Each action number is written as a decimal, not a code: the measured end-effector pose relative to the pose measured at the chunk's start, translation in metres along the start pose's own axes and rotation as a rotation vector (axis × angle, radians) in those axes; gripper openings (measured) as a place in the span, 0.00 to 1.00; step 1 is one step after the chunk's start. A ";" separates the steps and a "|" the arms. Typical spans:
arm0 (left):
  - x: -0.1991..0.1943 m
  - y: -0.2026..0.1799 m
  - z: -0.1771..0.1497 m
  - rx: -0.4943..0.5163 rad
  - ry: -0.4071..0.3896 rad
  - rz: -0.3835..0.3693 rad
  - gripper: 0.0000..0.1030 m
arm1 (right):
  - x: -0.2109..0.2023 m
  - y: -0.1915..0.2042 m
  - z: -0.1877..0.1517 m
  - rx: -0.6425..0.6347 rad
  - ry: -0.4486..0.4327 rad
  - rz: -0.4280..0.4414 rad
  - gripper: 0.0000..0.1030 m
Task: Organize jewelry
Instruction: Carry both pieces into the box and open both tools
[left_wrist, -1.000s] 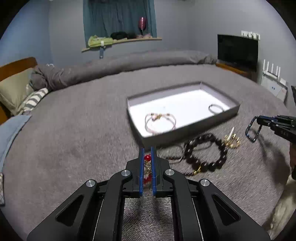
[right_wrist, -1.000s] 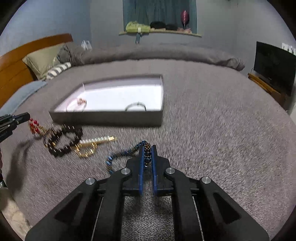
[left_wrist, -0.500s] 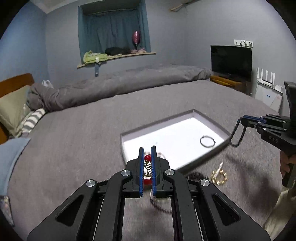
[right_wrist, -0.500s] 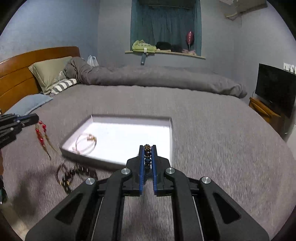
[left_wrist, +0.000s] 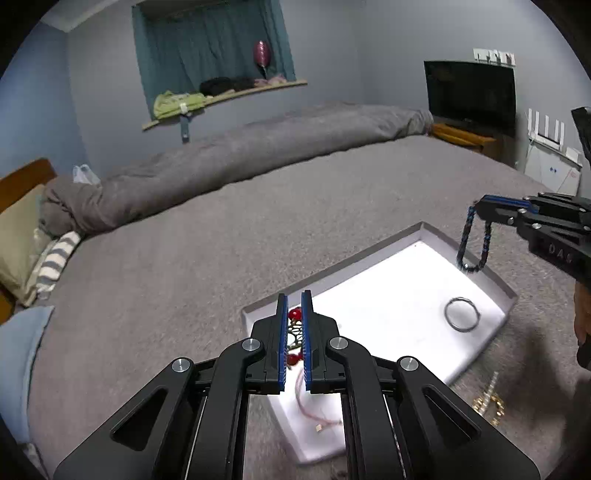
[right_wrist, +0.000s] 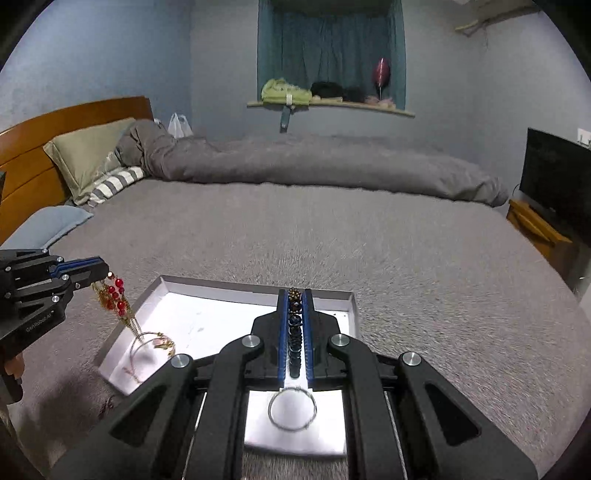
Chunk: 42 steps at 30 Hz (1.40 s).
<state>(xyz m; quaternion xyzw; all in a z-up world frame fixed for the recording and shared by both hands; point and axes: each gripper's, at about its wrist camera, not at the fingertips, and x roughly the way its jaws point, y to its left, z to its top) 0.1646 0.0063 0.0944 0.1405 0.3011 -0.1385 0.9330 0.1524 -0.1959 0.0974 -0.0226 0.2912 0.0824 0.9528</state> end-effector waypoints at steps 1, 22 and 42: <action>0.010 0.002 0.002 -0.003 0.012 -0.001 0.07 | 0.008 0.000 0.000 0.002 0.017 0.008 0.07; 0.115 0.018 -0.018 -0.016 0.276 0.021 0.07 | 0.105 -0.003 -0.015 -0.001 0.329 -0.048 0.07; 0.078 0.006 -0.021 -0.058 0.207 -0.005 0.52 | 0.070 -0.013 -0.016 0.047 0.264 -0.041 0.31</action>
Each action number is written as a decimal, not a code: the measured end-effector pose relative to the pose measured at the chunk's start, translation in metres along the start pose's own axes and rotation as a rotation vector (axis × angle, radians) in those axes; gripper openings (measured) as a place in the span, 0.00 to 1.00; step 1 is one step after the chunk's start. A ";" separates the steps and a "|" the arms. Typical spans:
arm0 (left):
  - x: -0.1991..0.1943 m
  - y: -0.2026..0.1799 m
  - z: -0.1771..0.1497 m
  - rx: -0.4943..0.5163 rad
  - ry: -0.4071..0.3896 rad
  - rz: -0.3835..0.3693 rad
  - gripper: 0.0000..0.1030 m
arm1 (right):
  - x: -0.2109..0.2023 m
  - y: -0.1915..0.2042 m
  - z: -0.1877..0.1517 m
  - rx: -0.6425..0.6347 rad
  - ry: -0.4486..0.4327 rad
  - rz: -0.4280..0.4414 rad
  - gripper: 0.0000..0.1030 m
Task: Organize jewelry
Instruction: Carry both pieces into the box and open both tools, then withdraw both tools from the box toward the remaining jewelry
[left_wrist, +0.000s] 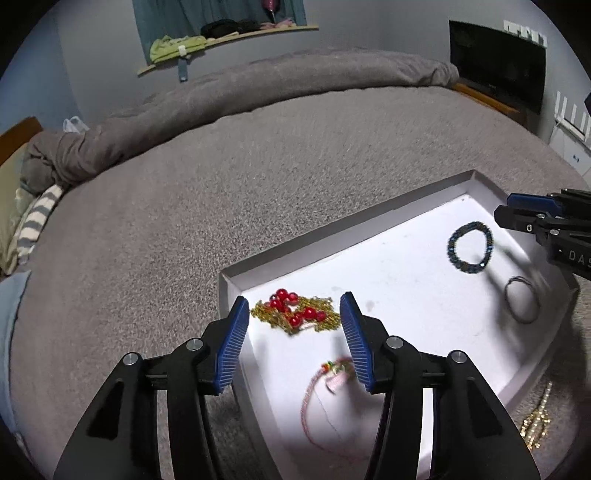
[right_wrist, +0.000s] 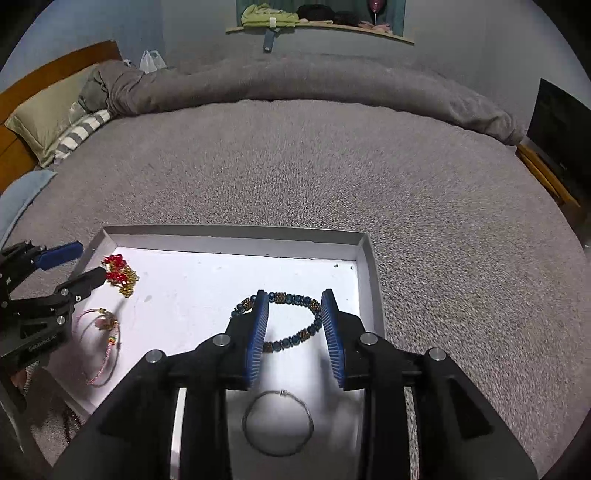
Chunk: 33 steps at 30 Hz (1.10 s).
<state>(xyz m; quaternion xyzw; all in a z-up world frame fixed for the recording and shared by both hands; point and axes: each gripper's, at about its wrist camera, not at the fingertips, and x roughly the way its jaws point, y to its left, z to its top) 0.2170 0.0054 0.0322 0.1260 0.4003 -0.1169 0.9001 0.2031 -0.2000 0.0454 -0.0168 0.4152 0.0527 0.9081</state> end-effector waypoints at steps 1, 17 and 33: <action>-0.003 -0.001 -0.002 -0.005 -0.004 -0.003 0.52 | -0.005 -0.001 -0.002 0.005 -0.010 0.003 0.34; -0.075 -0.033 -0.067 -0.058 -0.121 0.010 0.88 | -0.081 0.006 -0.058 0.002 -0.180 -0.014 0.82; -0.107 -0.040 -0.116 -0.059 -0.184 0.037 0.94 | -0.115 0.019 -0.101 0.004 -0.276 0.003 0.95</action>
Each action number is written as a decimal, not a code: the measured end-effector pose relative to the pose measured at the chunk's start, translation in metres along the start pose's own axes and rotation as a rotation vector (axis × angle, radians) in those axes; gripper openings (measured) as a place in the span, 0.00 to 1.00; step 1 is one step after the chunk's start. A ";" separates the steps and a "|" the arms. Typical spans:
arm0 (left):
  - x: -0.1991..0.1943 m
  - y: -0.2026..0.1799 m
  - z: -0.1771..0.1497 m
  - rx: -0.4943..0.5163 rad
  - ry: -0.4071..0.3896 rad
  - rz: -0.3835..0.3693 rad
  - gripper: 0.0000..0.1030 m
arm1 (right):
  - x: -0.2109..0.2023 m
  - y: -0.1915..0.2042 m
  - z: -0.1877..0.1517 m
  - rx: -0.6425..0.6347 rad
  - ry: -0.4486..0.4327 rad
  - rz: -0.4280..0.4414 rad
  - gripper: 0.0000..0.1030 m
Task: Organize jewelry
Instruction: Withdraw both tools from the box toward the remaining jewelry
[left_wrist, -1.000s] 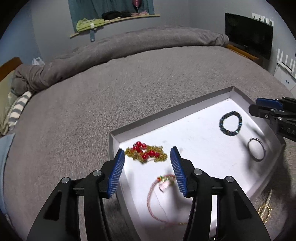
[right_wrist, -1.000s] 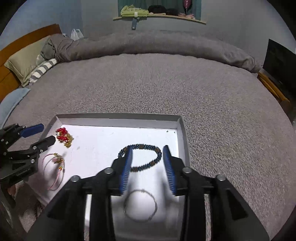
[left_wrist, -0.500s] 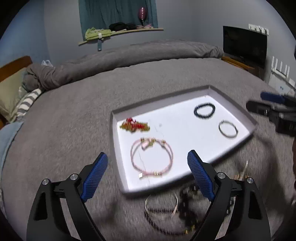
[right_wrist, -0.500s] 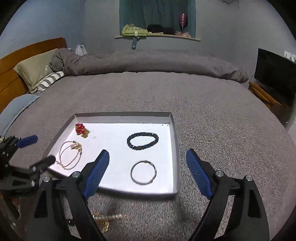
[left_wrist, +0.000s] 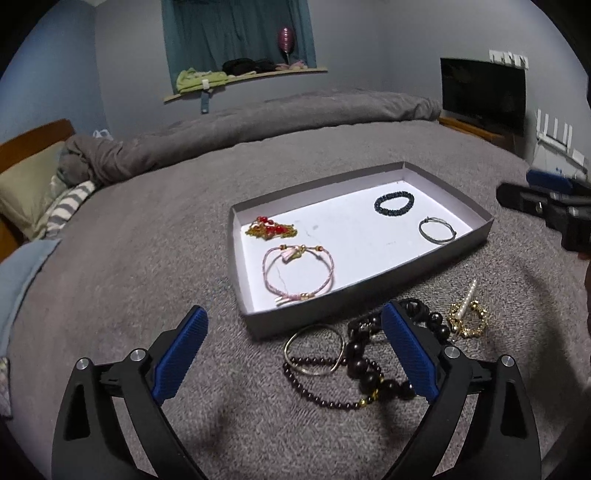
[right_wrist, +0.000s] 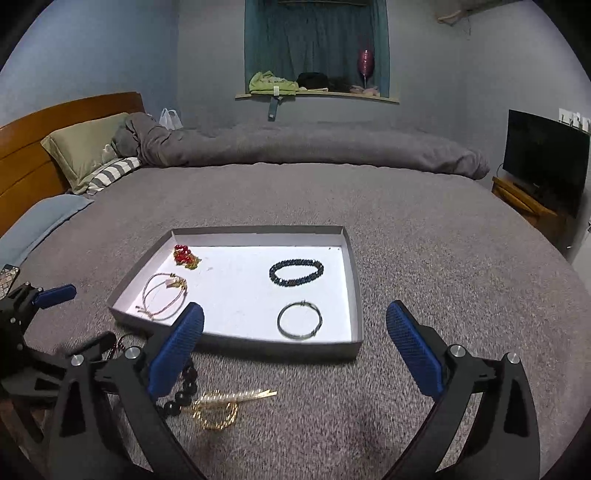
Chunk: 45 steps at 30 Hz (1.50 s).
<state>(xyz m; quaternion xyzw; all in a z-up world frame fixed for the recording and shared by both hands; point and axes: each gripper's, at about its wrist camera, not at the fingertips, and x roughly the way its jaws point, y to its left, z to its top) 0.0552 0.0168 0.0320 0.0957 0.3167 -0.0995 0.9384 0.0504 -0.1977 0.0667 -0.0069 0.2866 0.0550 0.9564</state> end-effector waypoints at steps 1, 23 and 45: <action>-0.002 0.002 -0.002 -0.009 -0.004 -0.001 0.94 | -0.001 0.001 -0.003 -0.002 0.004 0.003 0.95; 0.006 0.005 -0.044 0.057 0.062 -0.057 0.94 | 0.009 0.003 -0.051 -0.137 0.108 0.044 0.95; 0.043 0.018 -0.026 -0.072 0.142 -0.105 0.59 | 0.014 0.021 -0.056 -0.159 0.135 0.106 0.95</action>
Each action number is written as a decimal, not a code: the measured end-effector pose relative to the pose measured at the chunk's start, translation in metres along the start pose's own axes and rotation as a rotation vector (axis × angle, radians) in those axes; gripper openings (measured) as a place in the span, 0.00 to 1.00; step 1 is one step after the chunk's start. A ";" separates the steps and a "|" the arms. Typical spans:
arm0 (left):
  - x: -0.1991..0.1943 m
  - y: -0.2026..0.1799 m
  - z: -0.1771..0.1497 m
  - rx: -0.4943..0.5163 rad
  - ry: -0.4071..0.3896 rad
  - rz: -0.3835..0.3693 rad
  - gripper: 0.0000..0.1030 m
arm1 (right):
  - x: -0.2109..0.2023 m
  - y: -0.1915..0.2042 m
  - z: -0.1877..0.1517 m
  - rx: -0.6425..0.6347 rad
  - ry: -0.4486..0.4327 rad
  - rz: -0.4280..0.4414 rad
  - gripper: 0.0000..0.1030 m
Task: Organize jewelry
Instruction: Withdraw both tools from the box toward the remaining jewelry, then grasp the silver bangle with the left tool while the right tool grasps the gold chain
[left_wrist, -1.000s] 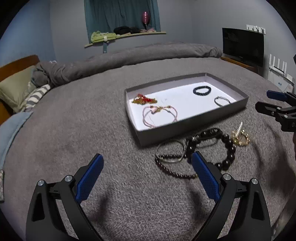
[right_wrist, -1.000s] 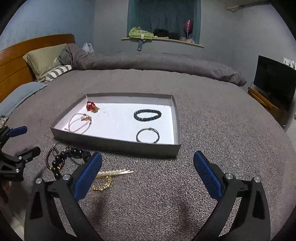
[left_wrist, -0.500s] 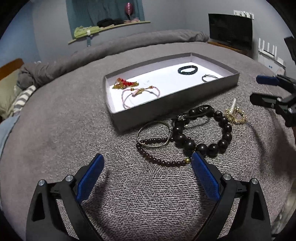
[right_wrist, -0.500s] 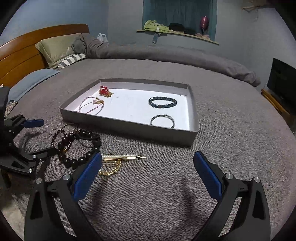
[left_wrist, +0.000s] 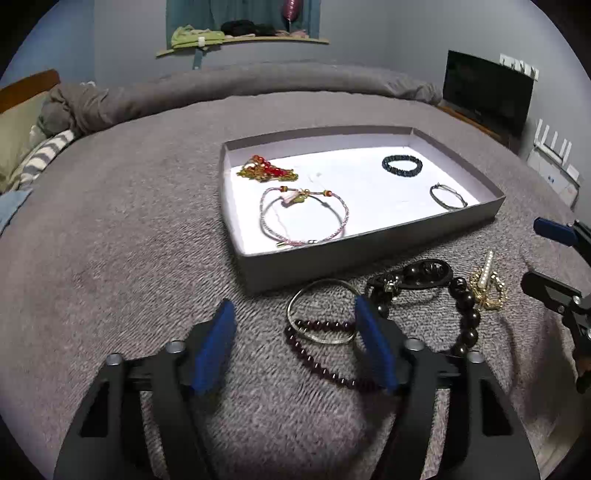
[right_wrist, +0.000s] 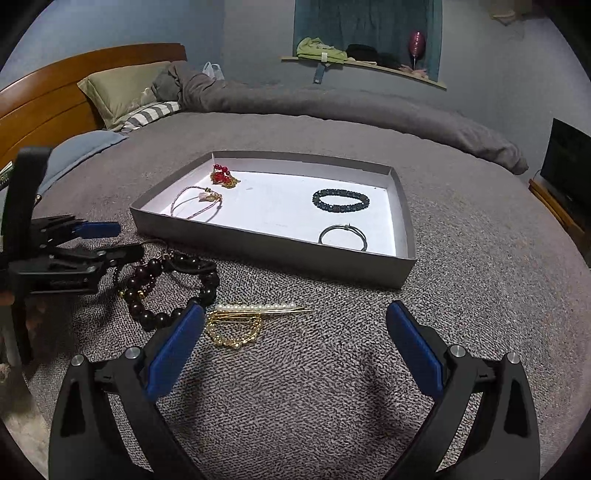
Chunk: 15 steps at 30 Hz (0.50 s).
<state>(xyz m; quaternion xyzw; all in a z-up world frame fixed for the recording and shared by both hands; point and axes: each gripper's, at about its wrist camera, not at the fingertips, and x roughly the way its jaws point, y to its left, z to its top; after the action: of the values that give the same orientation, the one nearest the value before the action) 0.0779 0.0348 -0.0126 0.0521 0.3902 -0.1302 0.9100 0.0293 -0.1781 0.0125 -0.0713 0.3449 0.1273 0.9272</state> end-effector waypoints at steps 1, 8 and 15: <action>0.003 -0.001 0.001 0.006 0.010 0.012 0.53 | 0.000 0.000 0.000 0.000 0.001 0.001 0.95; 0.017 0.000 0.001 0.019 0.062 0.009 0.22 | 0.000 0.001 0.000 -0.006 -0.002 0.004 0.95; 0.028 -0.009 0.000 0.091 0.083 0.038 0.18 | 0.004 0.006 -0.002 -0.026 0.009 0.008 0.94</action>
<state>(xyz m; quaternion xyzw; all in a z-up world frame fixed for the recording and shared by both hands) 0.0942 0.0211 -0.0329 0.1061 0.4204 -0.1279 0.8920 0.0296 -0.1722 0.0084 -0.0824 0.3475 0.1352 0.9242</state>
